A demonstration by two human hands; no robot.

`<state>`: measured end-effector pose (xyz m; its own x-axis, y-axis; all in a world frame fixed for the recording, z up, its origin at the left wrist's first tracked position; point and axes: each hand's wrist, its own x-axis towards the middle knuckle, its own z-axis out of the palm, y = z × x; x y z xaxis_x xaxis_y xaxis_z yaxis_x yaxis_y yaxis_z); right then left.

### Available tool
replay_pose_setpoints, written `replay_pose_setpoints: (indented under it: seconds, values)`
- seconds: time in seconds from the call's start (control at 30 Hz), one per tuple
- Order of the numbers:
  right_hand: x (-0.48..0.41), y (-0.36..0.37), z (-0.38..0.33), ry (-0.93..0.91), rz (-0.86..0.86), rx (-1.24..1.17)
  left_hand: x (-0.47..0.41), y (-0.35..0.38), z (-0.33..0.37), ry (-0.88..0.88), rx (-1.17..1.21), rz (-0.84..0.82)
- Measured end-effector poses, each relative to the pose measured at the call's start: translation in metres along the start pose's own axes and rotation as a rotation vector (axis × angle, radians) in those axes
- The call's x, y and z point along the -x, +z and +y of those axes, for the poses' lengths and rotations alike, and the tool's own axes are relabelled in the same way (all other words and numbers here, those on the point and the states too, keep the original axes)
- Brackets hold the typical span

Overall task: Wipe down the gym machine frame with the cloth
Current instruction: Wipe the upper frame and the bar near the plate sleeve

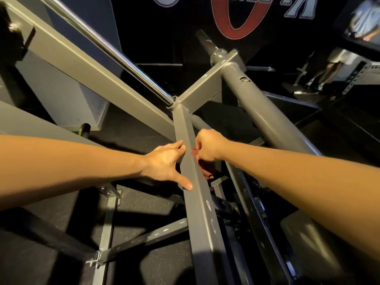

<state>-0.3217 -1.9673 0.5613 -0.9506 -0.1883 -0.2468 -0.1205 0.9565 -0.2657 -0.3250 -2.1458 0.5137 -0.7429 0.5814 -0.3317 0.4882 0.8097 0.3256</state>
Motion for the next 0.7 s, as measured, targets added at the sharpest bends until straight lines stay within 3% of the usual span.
replay_pose_setpoints:
  seconds: [0.17, 0.23, 0.33, 0.53, 0.63, 0.7]
  values:
    - [0.058, -0.002, -0.009, -0.099, -0.431, 0.141, 0.003, -0.009, 0.01, -0.011, -0.044, -0.028]
    - [0.076, 0.003, -0.008, -0.112, -0.527, 0.115, 0.005, -0.012, 0.016, -0.025, -0.046, -0.033]
    - [0.066, 0.003, -0.004, -0.09, -0.428, 0.159, 0.006, -0.012, 0.016, -0.027, -0.035, -0.032]
    - [0.005, 0.004, 0.006, -0.008, 0.032, 0.09, -0.001, -0.003, 0.003, -0.003, -0.019, -0.019]
    - [0.016, 0.005, 0.002, -0.018, -0.015, 0.076, -0.004, -0.003, -0.001, 0.004, -0.043, -0.008]
    - [0.04, 0.001, -0.005, -0.074, -0.173, 0.12, -0.005, -0.004, 0.0, -0.001, -0.082, -0.013]
